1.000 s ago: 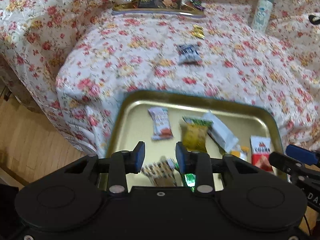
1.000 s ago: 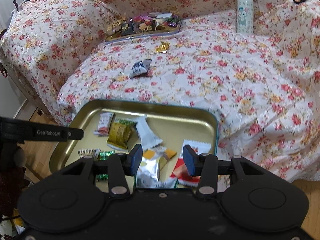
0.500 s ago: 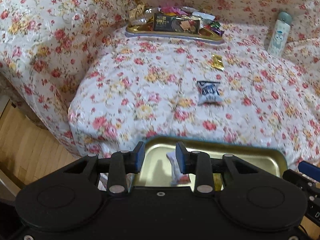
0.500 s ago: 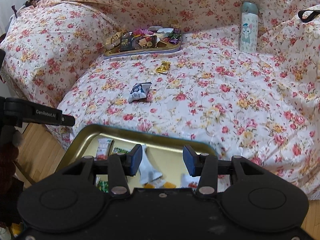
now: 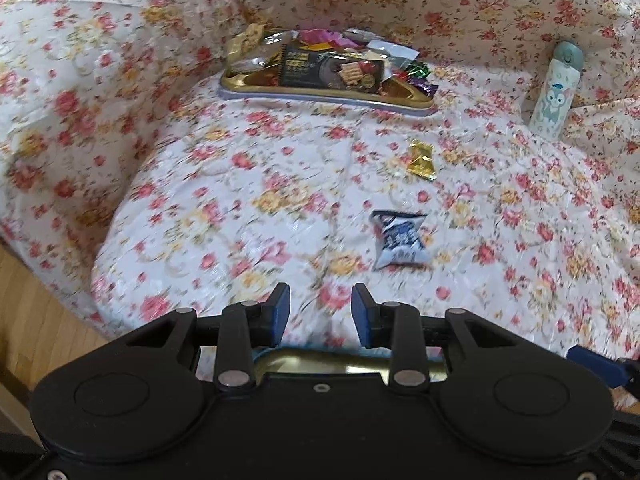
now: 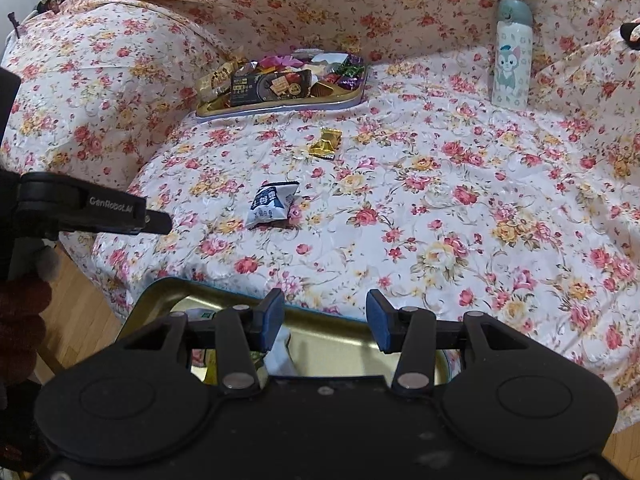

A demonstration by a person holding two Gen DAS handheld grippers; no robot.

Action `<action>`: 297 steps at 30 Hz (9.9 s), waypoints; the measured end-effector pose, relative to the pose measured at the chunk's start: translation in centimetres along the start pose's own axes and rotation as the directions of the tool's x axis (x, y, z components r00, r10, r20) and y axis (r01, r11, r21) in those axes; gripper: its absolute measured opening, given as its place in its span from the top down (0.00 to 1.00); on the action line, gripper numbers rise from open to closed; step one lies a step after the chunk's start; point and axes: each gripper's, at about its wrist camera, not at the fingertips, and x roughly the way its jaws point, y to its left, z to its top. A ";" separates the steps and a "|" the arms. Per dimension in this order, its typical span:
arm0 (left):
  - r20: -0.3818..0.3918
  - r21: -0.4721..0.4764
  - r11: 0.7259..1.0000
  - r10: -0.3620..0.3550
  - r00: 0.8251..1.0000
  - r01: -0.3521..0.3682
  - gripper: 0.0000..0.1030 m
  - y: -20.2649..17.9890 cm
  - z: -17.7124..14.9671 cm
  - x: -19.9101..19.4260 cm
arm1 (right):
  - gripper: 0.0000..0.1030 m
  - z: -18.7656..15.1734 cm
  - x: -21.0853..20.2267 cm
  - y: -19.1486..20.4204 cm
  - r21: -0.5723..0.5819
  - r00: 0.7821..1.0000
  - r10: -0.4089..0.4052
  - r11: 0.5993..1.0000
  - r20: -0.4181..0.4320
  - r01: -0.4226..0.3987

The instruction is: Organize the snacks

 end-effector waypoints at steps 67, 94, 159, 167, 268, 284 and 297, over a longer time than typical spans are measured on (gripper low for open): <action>0.053 -0.003 0.989 -0.145 0.988 0.146 0.58 0.2 2.9 10.4 | 0.54 11.0 16.2 -1.0 0.046 0.995 -0.078 0.996 0.068 0.075; 0.076 -0.037 0.986 -0.159 0.984 0.162 0.57 0.5 2.8 10.3 | 0.56 15.1 22.7 1.7 -0.033 0.993 -0.087 0.995 0.085 0.090; -0.062 0.044 0.996 -0.077 0.995 0.080 0.61 -1.9 -3.3 1.0 | 0.79 -0.7 2.4 -3.3 0.093 0.989 -0.026 0.996 0.144 0.013; -0.080 0.052 0.994 -0.094 0.992 0.098 0.61 -2.2 -7.3 -1.9 | 0.79 -3.1 -0.1 -2.0 0.086 0.988 -0.011 0.996 0.152 -0.002; 0.064 0.090 0.995 0.032 0.997 -0.037 0.61 -3.8 -14.6 -6.7 | 0.49 -9.6 -7.7 1.5 -0.016 0.990 -0.110 0.994 0.091 0.112; 0.072 0.086 0.995 0.049 0.996 -0.056 0.61 -3.3 -15.4 -7.2 | 0.48 -11.6 -7.8 2.6 -0.032 0.990 -0.131 0.991 0.055 0.133; 0.067 0.076 0.994 0.069 0.995 -0.074 0.61 -3.3 -15.7 -7.4 | 0.48 -12.3 -7.4 3.0 -0.046 0.990 -0.137 0.989 0.038 0.138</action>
